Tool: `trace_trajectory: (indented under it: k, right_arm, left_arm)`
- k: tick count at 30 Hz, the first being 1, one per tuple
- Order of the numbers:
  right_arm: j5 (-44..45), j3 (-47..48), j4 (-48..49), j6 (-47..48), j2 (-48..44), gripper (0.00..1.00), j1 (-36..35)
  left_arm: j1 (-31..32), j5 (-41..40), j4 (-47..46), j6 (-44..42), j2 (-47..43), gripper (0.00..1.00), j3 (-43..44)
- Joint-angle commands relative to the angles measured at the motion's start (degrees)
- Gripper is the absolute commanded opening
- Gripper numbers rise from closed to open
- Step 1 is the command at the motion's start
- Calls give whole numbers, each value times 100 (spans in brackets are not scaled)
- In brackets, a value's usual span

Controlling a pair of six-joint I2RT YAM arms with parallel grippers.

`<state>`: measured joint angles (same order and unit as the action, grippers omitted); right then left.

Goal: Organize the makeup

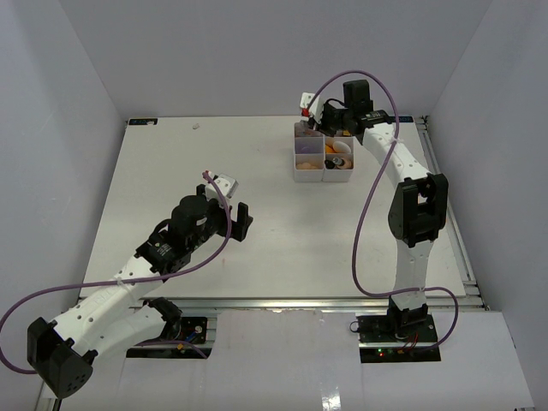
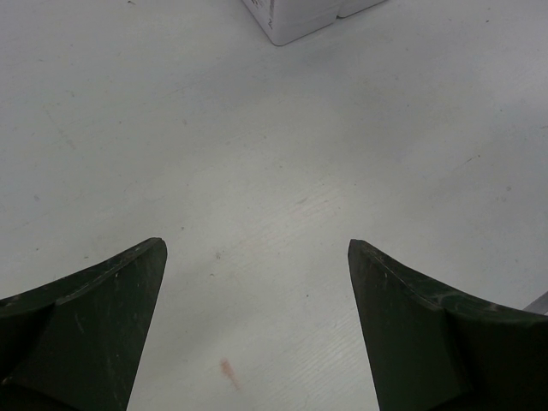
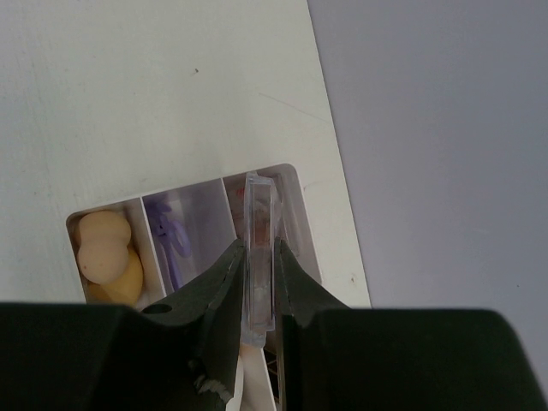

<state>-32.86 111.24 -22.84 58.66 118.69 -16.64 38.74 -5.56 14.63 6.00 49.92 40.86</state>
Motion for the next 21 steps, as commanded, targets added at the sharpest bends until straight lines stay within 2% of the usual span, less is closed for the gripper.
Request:
trace_trajectory:
  k: [1,6,14,16,19,21]
  right_arm:
    - [-260,231,-201,355,27,15,-14]
    - [-358,226,-352,558,65,18,-14]
    - [-277,735,-535,681,464,35,8]
    - [-279,805,-546,662,531,43,24]
    - [-255,856,-536,628,594,64,39]
    - [-186,868,-457,502,602,73,52]
  left_arm:
    - [-7,-48,-22,6,-17,98,-34]
    - [-7,-50,-22,7,-15,98,-34]
    - [-21,-94,-31,3,11,98,-48]
    - [-25,-106,-36,1,18,98,-52]
    - [-42,-94,-39,-11,19,98,-52]
    - [-47,-84,-45,-11,32,98,-52]
